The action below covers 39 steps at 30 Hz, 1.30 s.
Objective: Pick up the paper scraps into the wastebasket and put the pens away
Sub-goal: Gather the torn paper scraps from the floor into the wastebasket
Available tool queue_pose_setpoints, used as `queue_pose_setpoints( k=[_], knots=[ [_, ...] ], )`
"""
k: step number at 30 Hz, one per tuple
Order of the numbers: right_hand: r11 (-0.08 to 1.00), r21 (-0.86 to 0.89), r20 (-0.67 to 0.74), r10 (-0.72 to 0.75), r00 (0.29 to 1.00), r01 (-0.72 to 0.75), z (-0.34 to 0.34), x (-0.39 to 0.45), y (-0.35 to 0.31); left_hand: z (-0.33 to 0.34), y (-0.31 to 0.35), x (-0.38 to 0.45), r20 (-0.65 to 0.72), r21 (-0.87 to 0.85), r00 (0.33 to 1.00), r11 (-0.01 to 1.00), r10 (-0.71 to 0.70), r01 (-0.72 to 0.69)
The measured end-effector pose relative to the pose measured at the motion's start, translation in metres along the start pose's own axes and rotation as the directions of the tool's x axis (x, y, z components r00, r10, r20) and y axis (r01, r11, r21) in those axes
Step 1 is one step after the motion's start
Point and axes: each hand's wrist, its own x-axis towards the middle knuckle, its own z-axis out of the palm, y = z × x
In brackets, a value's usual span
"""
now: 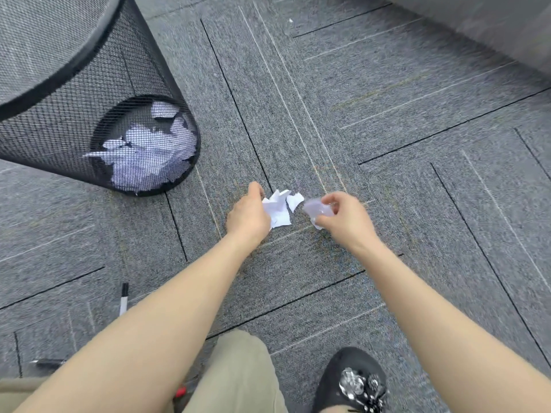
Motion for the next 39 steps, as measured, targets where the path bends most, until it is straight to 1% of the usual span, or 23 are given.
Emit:
queue_pose_setpoints(
  k=[3,6,10,13,16,19,22,25,26,27,28,29,30,31,32,34,36,39],
  knots=[
    [0.993,-0.118,-0.045,-0.025,0.999,0.020,0.012,-0.013,0.014,-0.002,0.002,0.002,0.028,-0.010,1.000,1.000,-0.014,0.014],
    [0.984,-0.157,-0.117,-0.097,0.988,0.078,0.016,-0.015,0.019,-0.001,0.006,0.000,0.006,0.047,0.999,0.998,0.038,-0.038],
    [0.970,-0.186,-0.107,-0.178,0.978,0.157,0.018,-0.017,0.021,-0.002,0.004,-0.005,0.002,0.127,0.989,0.981,0.148,-0.147],
    [0.925,-0.308,-0.136,-0.274,0.952,0.222,0.020,-0.017,0.023,-0.006,0.001,-0.008,-0.005,0.157,0.985,0.973,0.171,-0.168],
    [0.883,-0.391,-0.141,-0.337,0.931,0.260,0.021,-0.021,0.025,-0.008,-0.005,-0.011,0.053,0.161,0.986,0.973,0.156,-0.163],
    [0.884,-0.396,-0.150,-0.328,0.933,0.248,0.021,-0.022,0.024,-0.010,-0.011,-0.011,0.095,0.101,0.986,0.984,0.136,-0.145],
    [0.895,-0.399,-0.132,-0.272,0.953,0.200,0.018,-0.019,0.020,-0.012,-0.014,-0.009,0.105,0.005,0.992,0.998,0.067,-0.068],
    [0.900,-0.403,-0.092,-0.220,0.971,0.165,0.014,-0.017,0.019,-0.015,-0.021,-0.009,0.110,0.003,0.993,0.999,0.044,-0.045],
    [0.917,-0.369,-0.085,-0.193,0.977,0.149,0.011,-0.018,0.019,-0.016,-0.023,-0.009,0.118,0.020,0.992,0.998,0.048,-0.051],
    [0.958,-0.260,-0.098,-0.153,0.983,0.123,0.006,-0.020,0.020,-0.017,-0.025,-0.010,0.131,0.042,0.990,0.997,0.053,-0.059],
    [0.994,-0.073,-0.134,-0.085,0.987,0.075,-0.002,-0.022,0.022,-0.018,-0.027,-0.010,0.147,0.063,0.988,0.996,0.057,-0.067],
    [0.988,0.155,-0.175,0.010,0.985,0.018,-0.010,-0.024,0.024,-0.020,-0.028,-0.011,0.158,0.077,0.985,0.994,0.062,-0.075],
    [0.935,0.353,-0.204,0.119,0.972,-0.040,-0.018,-0.026,0.027,-0.021,-0.029,-0.011,0.166,0.079,0.984,0.994,0.065,-0.079],
    [0.868,0.488,-0.197,0.209,0.958,-0.089,-0.025,-0.029,0.031,-0.023,-0.029,-0.012,0.170,0.080,0.983,0.993,0.067,-0.081],
    [0.830,0.544,-0.176,0.258,0.950,-0.124,-0.029,-0.031,0.035,-0.023,-0.031,-0.012,0.173,0.084,0.983,0.993,0.063,-0.078],
    [0.853,0.498,-0.149,0.263,0.953,-0.157,-0.029,-0.033,0.041,-0.023,-0.032,-0.015,0.168,0.080,0.985,0.995,0.048,-0.062],
    [0.908,0.390,-0.140,0.221,0.965,-0.151,-0.023,-0.033,0.040,-0.021,-0.035,-0.019,0.167,0.079,0.985,0.995,0.042,-0.055],
    [0.968,0.238,-0.168,0.119,0.978,-0.077,-0.012,-0.030,0.040,-0.019,-0.037,-0.022,0.171,0.083,0.984,0.994,0.050,-0.065]
  ],
)
